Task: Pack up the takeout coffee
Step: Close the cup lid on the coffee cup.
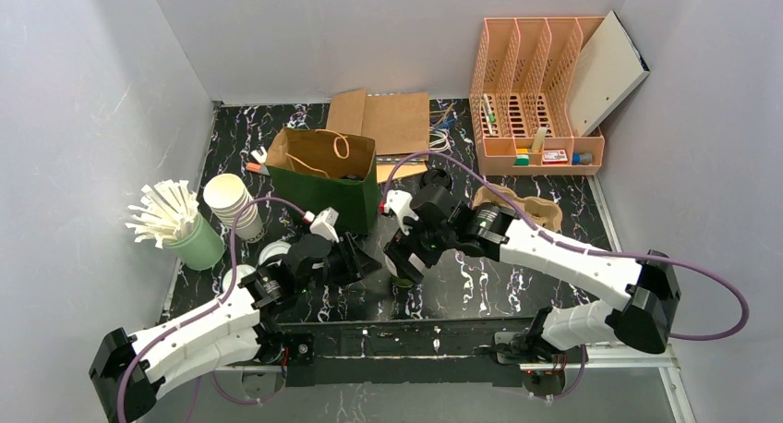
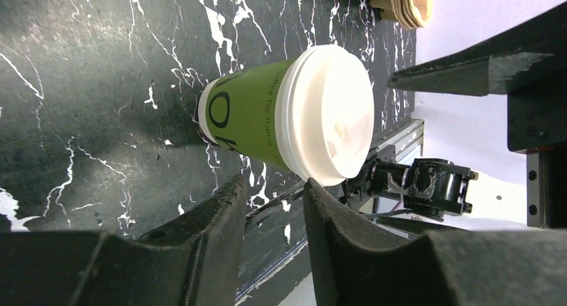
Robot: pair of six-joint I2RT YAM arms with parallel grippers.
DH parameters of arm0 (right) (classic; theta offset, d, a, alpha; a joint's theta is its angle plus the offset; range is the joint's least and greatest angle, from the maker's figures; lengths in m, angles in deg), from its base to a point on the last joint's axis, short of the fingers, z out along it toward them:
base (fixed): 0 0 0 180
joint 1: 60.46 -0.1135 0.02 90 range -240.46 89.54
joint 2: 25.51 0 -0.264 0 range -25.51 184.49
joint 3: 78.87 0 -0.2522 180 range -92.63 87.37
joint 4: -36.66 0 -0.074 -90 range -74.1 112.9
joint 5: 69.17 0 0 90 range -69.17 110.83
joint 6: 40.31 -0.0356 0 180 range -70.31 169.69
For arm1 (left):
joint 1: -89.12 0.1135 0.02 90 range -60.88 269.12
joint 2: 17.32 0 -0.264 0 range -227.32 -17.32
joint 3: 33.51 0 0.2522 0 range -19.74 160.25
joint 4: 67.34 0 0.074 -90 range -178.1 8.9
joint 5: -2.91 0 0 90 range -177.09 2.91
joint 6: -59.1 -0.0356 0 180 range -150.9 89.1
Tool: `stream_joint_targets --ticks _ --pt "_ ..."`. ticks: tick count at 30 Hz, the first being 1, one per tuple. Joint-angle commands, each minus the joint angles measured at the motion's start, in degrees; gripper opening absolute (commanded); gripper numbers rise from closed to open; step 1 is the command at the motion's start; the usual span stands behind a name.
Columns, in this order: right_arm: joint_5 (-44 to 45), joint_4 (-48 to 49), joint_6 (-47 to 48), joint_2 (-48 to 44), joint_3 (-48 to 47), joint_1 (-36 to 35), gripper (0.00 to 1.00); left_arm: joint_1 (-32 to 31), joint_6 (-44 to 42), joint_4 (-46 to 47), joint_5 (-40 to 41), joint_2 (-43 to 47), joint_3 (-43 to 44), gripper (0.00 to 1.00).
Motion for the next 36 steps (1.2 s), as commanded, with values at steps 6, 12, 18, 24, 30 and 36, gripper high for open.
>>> stream_joint_targets --ticks 6,12,18,24,30,36 --pt "-15.2 6.2 1.2 0.5 -1.1 9.4 0.98 -1.8 6.6 10.7 -1.8 -1.3 -4.9 0.29" --pt "-18.6 8.8 -2.4 2.0 -1.0 13.7 0.98 -4.5 10.4 17.9 -0.8 -0.7 -8.9 0.26" --pt "-20.0 15.6 -8.0 0.9 3.2 15.7 0.96 -6.2 11.0 23.0 -0.3 -3.8 -9.8 0.28" --pt "-21.0 17.1 -9.0 1.6 5.2 15.7 0.96 -6.7 12.2 26.9 0.7 -3.8 -11.6 0.38" --pt "-22.7 17.6 -9.5 1.7 5.9 15.7 0.96 -6.6 11.5 28.3 1.7 -5.4 -12.2 0.32" --pt "-23.4 16.3 -9.5 0.9 7.0 15.7 0.95 -6.7 10.9 31.6 1.3 -8.1 -12.2 0.34"
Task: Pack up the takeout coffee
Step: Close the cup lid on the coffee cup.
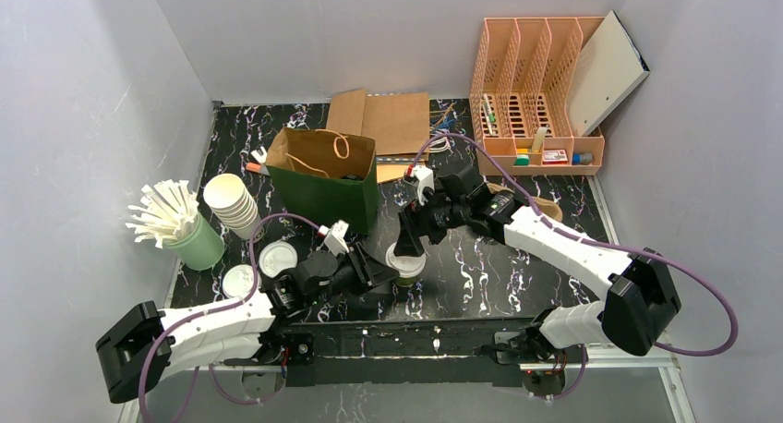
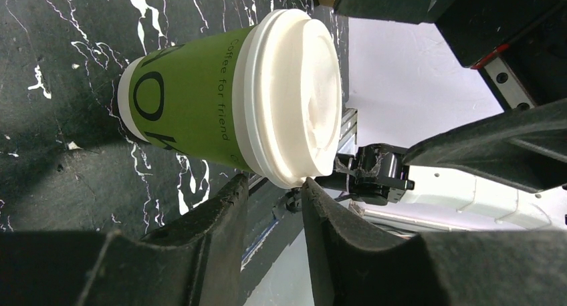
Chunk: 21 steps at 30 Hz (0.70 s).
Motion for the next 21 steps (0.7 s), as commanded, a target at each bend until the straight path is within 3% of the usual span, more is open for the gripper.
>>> stream_joint_targets --ticks 1,21 --pt "-1.7 0.6 -0.1 -1.3 1.4 0.0 0.95 -0.3 -1.1 2.8 1.8 -1.1 -0.4 0.34" --pt "-0.9 -4.7 2.7 -2.1 4.0 0.0 0.92 -0.3 -1.2 0.5 3.2 -2.7 -1.4 0.23"
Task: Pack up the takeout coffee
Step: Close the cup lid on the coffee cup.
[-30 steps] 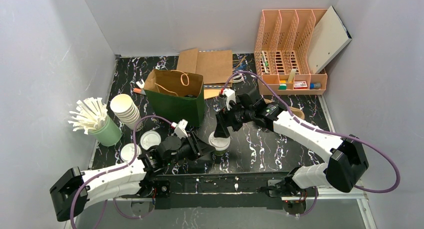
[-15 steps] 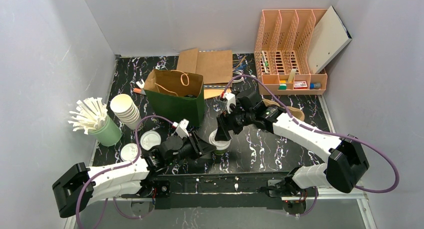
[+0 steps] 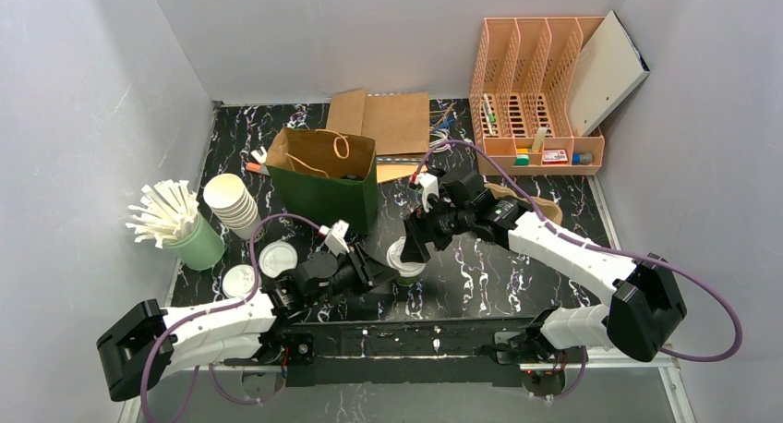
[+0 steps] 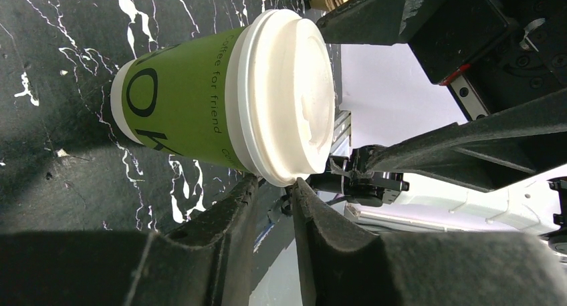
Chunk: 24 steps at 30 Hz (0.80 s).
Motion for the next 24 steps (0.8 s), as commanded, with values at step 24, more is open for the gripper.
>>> stream_joint_targets --ticks 24 --pt "-0.4 -5.0 4.0 2.7 0.1 -0.2 0.92 -0.2 0.9 -0.5 3.7 -4.0 -5.5 0.20"
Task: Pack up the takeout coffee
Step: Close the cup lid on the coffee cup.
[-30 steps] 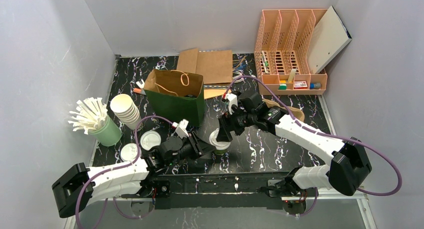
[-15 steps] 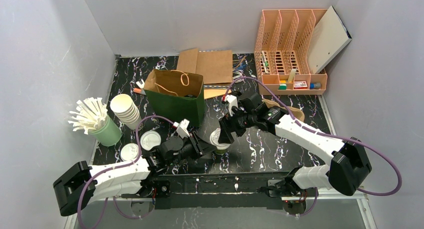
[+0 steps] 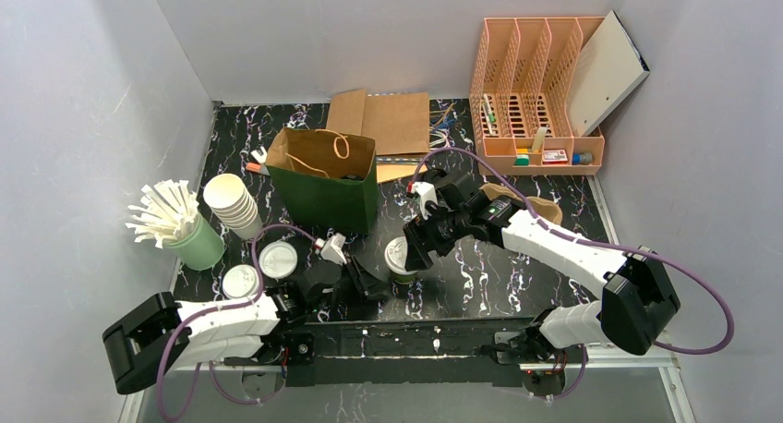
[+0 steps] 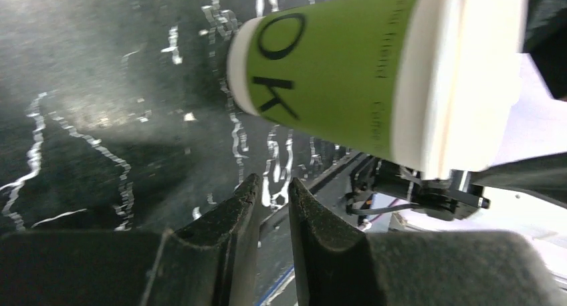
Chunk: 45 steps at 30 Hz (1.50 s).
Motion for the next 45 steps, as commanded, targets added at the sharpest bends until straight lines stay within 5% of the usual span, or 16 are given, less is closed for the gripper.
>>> stream_joint_targets --ticks 1,19,24,35,45 --pt "-0.7 -0.3 0.4 0.4 0.0 -0.2 0.92 0.0 0.5 0.2 2.5 -0.2 -1.5 0.20" --pt "7.1 3.0 -9.0 -5.3 -0.8 -0.1 0.91 0.1 -4.5 -7.1 3.5 8.3 6.0 0.27" --pt "11.6 4.9 -13.1 -4.8 -0.2 -0.1 0.82 0.2 -5.0 -6.0 5.6 6.8 7.5 0.39" --pt "9.0 8.2 -12.3 -2.7 0.2 -0.1 0.56 3.1 -5.9 -5.3 4.4 4.5 8.1 0.25" --pt "7.8 5.8 -12.5 -2.7 0.5 -0.1 0.50 6.6 -6.6 -3.2 0.9 1.8 7.8 0.22"
